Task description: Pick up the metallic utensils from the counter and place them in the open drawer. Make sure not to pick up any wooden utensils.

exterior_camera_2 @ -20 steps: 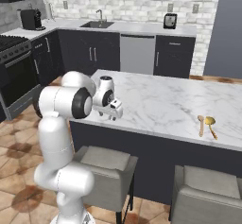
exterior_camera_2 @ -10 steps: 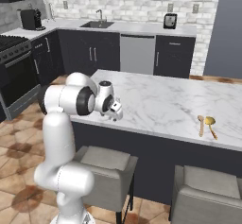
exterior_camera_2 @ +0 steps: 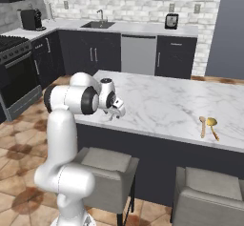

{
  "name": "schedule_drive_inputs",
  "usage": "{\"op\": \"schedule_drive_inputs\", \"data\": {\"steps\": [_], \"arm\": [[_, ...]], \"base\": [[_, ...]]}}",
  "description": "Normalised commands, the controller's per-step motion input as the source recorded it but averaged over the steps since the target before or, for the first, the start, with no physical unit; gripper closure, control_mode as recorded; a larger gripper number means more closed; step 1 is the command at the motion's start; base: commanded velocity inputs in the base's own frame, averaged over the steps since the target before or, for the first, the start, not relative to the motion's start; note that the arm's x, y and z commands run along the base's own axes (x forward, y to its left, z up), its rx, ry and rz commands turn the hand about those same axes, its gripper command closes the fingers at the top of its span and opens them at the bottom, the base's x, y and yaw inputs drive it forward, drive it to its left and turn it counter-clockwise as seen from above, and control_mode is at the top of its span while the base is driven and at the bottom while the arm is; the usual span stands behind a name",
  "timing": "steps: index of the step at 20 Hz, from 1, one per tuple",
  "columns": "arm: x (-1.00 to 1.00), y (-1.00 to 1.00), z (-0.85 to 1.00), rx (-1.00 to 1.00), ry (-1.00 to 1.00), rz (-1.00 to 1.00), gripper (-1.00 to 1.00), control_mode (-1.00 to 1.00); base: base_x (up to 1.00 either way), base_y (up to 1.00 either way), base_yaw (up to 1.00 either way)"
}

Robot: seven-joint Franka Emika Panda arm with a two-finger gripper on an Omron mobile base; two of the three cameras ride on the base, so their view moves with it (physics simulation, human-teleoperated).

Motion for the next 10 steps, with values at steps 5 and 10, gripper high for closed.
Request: {"op": "schedule_drive_inputs", "data": {"steps": [5, 10], "arm": [[-0.02, 0.00, -0.01, -0.09, 0.04, 0.00, -1.00, -1.00], [-0.10, -0.01, 0.00, 0.00, -0.01, 0.02, -1.00, -1.00]], "base": [[0.00, 0.00, 0.00], [0.00, 0.00, 0.00]]}}
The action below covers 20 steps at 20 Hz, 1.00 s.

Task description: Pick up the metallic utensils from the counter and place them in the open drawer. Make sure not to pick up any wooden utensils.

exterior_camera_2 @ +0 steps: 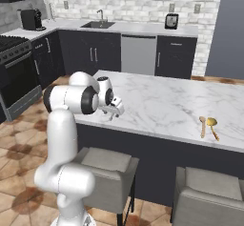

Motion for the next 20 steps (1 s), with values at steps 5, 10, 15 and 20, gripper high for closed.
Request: {"op": "schedule_drive_inputs", "data": {"steps": [5, 10, 15, 20], "arm": [[0.00, 0.00, -0.25, 0.00, 0.00, 0.00, -1.00, -1.00], [-0.01, 0.00, -0.43, 0.00, 0.00, 0.00, -1.00, -1.00], [-0.10, 0.00, -0.43, 0.00, 0.00, 0.00, -1.00, -1.00], [0.50, 0.00, -0.01, -0.04, 0.00, 0.00, -1.00, -1.00]], "base": [[0.00, 0.00, 0.00], [0.00, 0.00, 0.00], [0.00, 0.00, 0.00], [0.00, 0.00, 0.00]]}}
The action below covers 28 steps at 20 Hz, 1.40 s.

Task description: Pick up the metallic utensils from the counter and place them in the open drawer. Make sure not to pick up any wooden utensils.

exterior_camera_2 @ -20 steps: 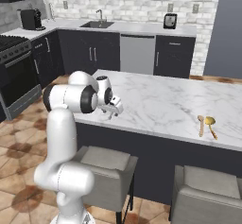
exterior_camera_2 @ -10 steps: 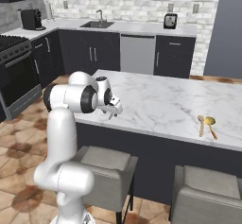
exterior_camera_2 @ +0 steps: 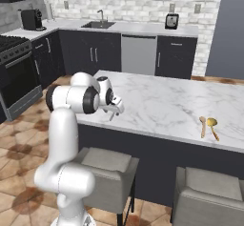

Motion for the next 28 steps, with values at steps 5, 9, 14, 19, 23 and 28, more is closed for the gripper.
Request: {"op": "schedule_drive_inputs", "data": {"steps": [5, 9, 14, 19, 23, 28], "arm": [[0.34, -0.13, 0.00, -0.03, 0.00, 0.00, -1.00, -1.00], [0.00, -0.21, 0.00, -0.04, 0.00, 0.00, -1.00, -1.00], [0.04, -0.13, 0.00, -0.05, 0.00, 0.00, -1.00, -1.00], [0.24, 0.00, -0.04, -0.03, 0.00, 0.00, -1.00, -1.00], [0.20, 0.00, -0.28, -0.02, 0.00, 0.00, -1.00, -1.00], [0.22, 0.00, -0.23, -0.01, 0.00, 0.00, -1.00, -1.00]], "base": [[0.00, 0.00, 0.00], [0.00, 0.00, 0.00], [0.00, 0.00, 0.00], [0.00, 0.00, 0.00], [0.00, 0.00, 0.00], [0.00, 0.00, 0.00]]}}
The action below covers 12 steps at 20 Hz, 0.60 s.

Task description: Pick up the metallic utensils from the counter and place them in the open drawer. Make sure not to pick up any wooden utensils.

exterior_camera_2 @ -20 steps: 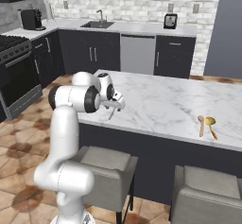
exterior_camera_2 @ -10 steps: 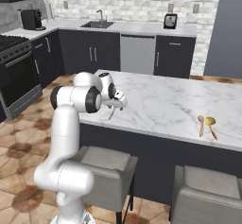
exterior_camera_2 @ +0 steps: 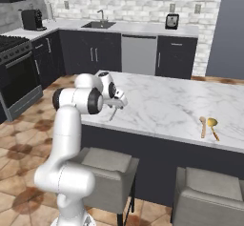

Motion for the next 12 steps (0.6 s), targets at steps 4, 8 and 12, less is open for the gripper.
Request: {"op": "schedule_drive_inputs", "data": {"steps": [4, 8, 12], "arm": [[0.07, 0.00, -0.22, 0.00, 0.00, 0.00, -1.00, -1.00], [0.00, 0.00, -0.37, 0.00, 0.06, 0.00, -1.00, -1.00], [-0.06, 0.00, -0.46, 0.00, 0.09, 0.00, -1.00, -1.00]], "base": [[0.00, 0.00, 0.00], [0.00, 0.00, 0.00], [0.00, 0.00, 0.00]]}}
